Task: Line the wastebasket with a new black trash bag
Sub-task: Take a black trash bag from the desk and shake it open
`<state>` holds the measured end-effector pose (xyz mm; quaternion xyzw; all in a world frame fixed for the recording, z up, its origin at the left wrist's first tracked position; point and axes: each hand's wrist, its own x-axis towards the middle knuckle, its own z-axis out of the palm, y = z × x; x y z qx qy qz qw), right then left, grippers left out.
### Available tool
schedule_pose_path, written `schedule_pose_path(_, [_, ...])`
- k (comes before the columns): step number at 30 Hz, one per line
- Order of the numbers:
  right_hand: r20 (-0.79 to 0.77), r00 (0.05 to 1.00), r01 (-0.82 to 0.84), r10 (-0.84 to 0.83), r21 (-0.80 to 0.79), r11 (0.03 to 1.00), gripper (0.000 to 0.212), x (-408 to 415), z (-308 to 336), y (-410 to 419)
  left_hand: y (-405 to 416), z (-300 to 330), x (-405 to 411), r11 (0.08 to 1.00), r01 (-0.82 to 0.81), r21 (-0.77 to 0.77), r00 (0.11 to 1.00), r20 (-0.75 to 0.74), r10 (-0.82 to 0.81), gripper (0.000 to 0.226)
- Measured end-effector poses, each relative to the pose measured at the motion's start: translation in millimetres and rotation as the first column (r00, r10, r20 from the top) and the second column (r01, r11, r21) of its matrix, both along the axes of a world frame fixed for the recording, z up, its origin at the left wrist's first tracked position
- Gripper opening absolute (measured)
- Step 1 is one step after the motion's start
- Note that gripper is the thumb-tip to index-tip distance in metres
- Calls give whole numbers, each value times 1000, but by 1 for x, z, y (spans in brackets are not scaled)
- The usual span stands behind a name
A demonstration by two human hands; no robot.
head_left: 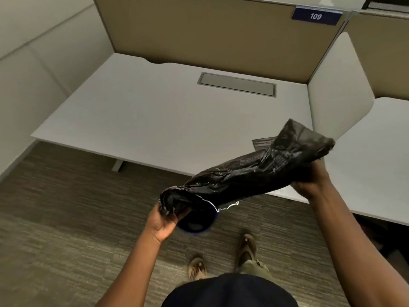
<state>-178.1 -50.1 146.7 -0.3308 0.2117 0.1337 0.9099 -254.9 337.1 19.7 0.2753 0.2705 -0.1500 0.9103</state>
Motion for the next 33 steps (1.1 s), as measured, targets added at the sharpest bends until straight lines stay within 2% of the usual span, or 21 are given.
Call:
schedule_pose_path(4, [-122,991,58,-59,-14,998,28,-33,-13,12,27,-20,-24,999,-6,-40,998,-68,3,46])
schedule_pose_path(6, [-154,985,75,-77,-19,997,25,-47,-17,20,31,-21,-33,996,89,-29,995,-30,-90,53])
schedule_pose_path(10, [-196,973,124,-119,12,992,23,-59,-24,29,29,-20,-46,933,334,132,940,25,-340,94])
schedule_pose_path(12, [-188,973,137,-132,13,991,27,-57,-23,29,30,-21,-52,877,424,225,897,25,-441,88])
schedule_pose_path(13, [-180,974,142,-140,-4,990,35,-55,-22,27,31,-21,-55,841,463,281,873,23,-488,82])
schedule_pose_path(15, [-161,977,139,-141,-26,990,43,-51,-20,21,35,-23,-60,783,491,382,845,9,-535,72])
schedule_pose_path(18, [-158,979,122,-128,-46,991,30,-54,-17,9,40,-26,-67,798,430,422,878,8,-478,66])
schedule_pose_path(20, [-183,971,145,-153,-53,988,35,-60,-19,-3,42,-29,-72,807,366,463,908,11,-418,69])
schedule_pose_path(22, [-209,962,168,-176,-54,984,18,-68,-22,-12,43,-31,-77,787,326,524,926,-9,-378,68])
schedule_pose_path(24, [-238,948,201,-210,-60,978,24,-80,-24,-19,40,-33,-81,749,311,586,937,-57,-344,64])
schedule_pose_path(28, [-281,932,204,-229,-113,972,19,-109,-27,-24,31,-28,-82,628,256,735,961,-126,-245,55])
schedule_pose_path(29, [-272,934,196,-230,-147,970,19,-115,-29,-22,27,-22,-82,571,272,775,957,-153,-248,61])
schedule_pose_path(31, [-211,955,155,-208,-242,958,26,-126,-34,-12,18,-4,-84,413,345,843,928,-241,-284,89])
schedule_pose_path(33, [-92,988,77,-123,-395,916,31,-138,-39,5,3,23,-87,271,306,913,928,-222,-300,99])
